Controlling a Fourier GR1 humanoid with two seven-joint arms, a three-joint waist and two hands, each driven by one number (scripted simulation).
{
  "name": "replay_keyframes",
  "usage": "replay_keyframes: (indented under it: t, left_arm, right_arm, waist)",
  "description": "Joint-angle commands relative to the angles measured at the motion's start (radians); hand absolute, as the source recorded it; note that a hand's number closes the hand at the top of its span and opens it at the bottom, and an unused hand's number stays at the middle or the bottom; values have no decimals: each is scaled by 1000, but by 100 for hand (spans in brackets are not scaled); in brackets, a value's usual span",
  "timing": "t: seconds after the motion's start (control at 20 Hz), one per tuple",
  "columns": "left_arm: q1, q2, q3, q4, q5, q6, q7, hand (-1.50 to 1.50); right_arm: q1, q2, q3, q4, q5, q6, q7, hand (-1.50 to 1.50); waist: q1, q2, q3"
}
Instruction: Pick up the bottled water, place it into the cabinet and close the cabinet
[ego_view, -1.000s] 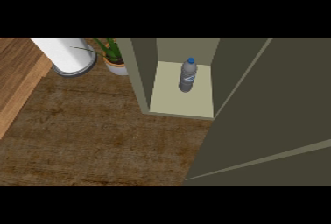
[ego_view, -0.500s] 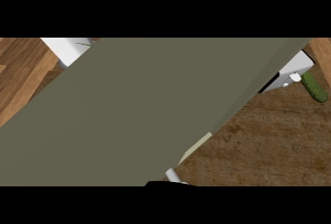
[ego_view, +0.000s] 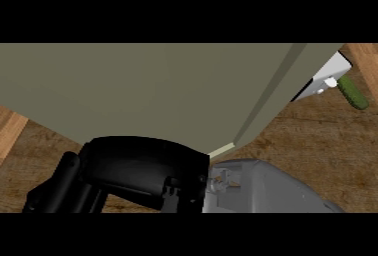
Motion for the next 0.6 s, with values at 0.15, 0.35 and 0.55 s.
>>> replay_keyframes:
  t: [0.15, 0.35, 0.55]
  left_arm:
    - [138, -39, 121, 1, 0, -131, -12, -150]
    - [138, -123, 110, -22, -50, -120, 7, -150]
    - [121, -143, 165, 11, -34, -148, 42, -150]
  right_arm:
    - [-55, 3, -130, 229, -111, 72, -3, 150]
    - [-25, -3, -172, 320, -109, 156, -13, 150]
    - [37, -25, -204, 402, -68, 250, -84, 150]
  waist:
    - [-33, 2, 3]
    - [-50, 4, 3]
    - [-58, 5, 3]
